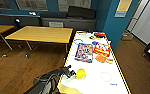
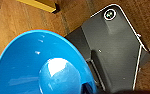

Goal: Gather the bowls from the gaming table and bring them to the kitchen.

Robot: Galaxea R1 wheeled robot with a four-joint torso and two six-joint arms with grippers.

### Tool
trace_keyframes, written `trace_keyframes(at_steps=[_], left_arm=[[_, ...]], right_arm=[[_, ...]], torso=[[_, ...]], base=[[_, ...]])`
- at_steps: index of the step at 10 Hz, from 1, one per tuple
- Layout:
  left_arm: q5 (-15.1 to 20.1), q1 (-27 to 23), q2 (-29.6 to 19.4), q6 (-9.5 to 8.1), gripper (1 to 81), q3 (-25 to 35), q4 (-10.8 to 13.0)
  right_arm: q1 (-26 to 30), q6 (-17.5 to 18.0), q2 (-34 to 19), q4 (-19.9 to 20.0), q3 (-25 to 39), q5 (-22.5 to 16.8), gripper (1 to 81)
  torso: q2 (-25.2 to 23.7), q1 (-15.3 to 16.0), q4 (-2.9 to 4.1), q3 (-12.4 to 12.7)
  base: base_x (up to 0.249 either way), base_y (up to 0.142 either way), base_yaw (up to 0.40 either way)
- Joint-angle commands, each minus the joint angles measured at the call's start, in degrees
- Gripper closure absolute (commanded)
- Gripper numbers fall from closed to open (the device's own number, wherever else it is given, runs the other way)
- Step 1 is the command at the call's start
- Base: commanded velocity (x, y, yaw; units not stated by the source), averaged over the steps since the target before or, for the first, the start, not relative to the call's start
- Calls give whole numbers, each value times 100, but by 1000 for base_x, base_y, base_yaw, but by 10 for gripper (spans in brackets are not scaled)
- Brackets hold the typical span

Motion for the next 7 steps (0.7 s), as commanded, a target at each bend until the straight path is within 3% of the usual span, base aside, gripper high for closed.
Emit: trace_keyframes(at_steps=[1, 4, 7], left_arm=[[377, -905, 339, -50, 10, -146, 18], [377, -1064, 339, -32, 10, -33, 185], [447, -1327, 339, -32, 10, 319, 203]], right_arm=[[181, 4, -163, -139, 92, -314, 811], [198, 4, -145, -139, 83, -393, 811], [181, 4, -145, -130, 83, -393, 811]], torso=[[0, 0, 0, 0], [0, 0, 0, 0], [2, 0, 0, 0]], base=[[0, 0, 0], [0, 0, 0], [0, 0, 0]])
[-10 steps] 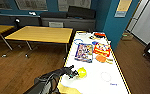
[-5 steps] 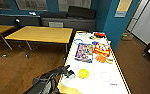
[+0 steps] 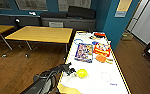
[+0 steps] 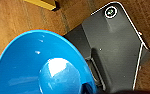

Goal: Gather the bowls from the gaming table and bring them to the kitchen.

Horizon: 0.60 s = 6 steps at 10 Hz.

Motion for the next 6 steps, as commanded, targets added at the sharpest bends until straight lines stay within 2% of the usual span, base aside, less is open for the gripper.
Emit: trace_keyframes(at_steps=[1, 4, 6], left_arm=[[279, -1124, 339, -7, 10, 325, 9], [296, -1142, 339, -7, 10, 589, 18], [481, -1099, 339, 37, 10, 738, 18]], right_arm=[[153, 4, -178, -128, 114, -264, 811], [153, 4, -169, -128, 105, -264, 811], [170, 4, -169, -128, 123, -264, 811]], torso=[[0, 0, 0, 0], [0, 0, 0, 0], [0, 0, 0, 0]], base=[[0, 0, 0], [0, 0, 0], [0, 0, 0]])
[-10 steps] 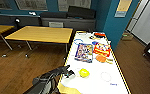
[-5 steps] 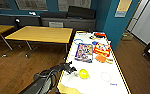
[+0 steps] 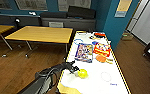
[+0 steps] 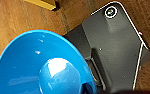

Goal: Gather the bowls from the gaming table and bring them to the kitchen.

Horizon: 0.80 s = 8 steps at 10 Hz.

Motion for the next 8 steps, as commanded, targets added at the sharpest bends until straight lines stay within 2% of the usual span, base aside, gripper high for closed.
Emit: trace_keyframes(at_steps=[1, 3, 7, 8], left_arm=[[346, -882, 341, 26, 10, 252, 0], [406, -811, 341, 26, 10, 393, 43], [838, -732, 341, 17, 10, 464, 114], [846, -723, 341, -27, 10, 455, 114]], right_arm=[[170, 3, -172, -128, 114, -264, 811], [179, 3, -163, -128, 114, -264, 811], [223, 3, -163, -137, 167, -281, 811], [249, 3, -154, -137, 184, -343, 811]], torso=[[0, 0, 0, 0], [0, 0, 0, 0], [0, 0, 0, 0], [0, 0, 0, 0]], base=[[0, 0, 0], [0, 0, 0], [0, 0, 0], [0, 0, 0]])
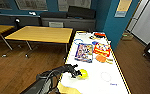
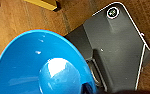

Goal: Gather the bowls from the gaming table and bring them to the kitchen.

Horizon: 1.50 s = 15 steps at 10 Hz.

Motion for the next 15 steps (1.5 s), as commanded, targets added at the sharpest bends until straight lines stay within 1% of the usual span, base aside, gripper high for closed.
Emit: trace_keyframes(at_steps=[1, 2, 3, 4, 5, 6, 7, 9, 10, 11, 15], left_arm=[[321, -935, 344, -58, 10, -5, -26], [330, -935, 344, -243, 10, -102, -44], [330, -927, 344, -656, 10, -190, -35], [287, -944, 344, -944, 10, -217, -44], [260, -962, 344, -1146, 10, -225, -44], [121, -962, 344, -1392, 10, -243, -44], [-29, -945, 344, -1526, 10, -243, -44], [-347, -891, 344, -1675, 10, -243, -61], [-760, -787, 344, -1772, 10, -243, -79], [-1015, -698, 344, -1781, 10, -243, -97], [-997, -645, 310, -1763, 10, -199, -44]], right_arm=[[206, -4, -173, -137, 211, -334, 811], [214, -4, -182, -137, 228, -343, 811], [214, -4, -182, -137, 228, -343, 811], [223, -4, -182, -137, 228, -343, 811], [215, 4, -174, -137, 228, -343, 811], [223, -4, -173, -137, 220, -343, 811], [223, -4, -173, -137, 211, -344, 811], [232, 4, -165, -128, 176, -343, 811], [250, 4, -165, -137, 184, -378, 811], [267, 4, -156, -128, 184, -405, 811], [293, 4, -147, -120, 202, -457, 811]], torso=[[0, 0, 0, 0], [0, 0, 0, 0], [0, 0, 0, 0], [0, 0, 0, 0], [0, 0, 0, 0], [0, 0, 0, 0], [0, 0, 0, 0], [0, 0, 0, 0], [0, 0, 0, 0], [0, 0, 0, 0], [0, 0, 0, 0]], base=[[0, 0, 0], [0, 0, 0], [0, 0, 0], [0, 0, 0], [0, 0, 0], [0, 0, 0], [0, 0, 0], [0, 0, 0], [0, 0, 0], [0, 0, 0], [0, 0, 0]])
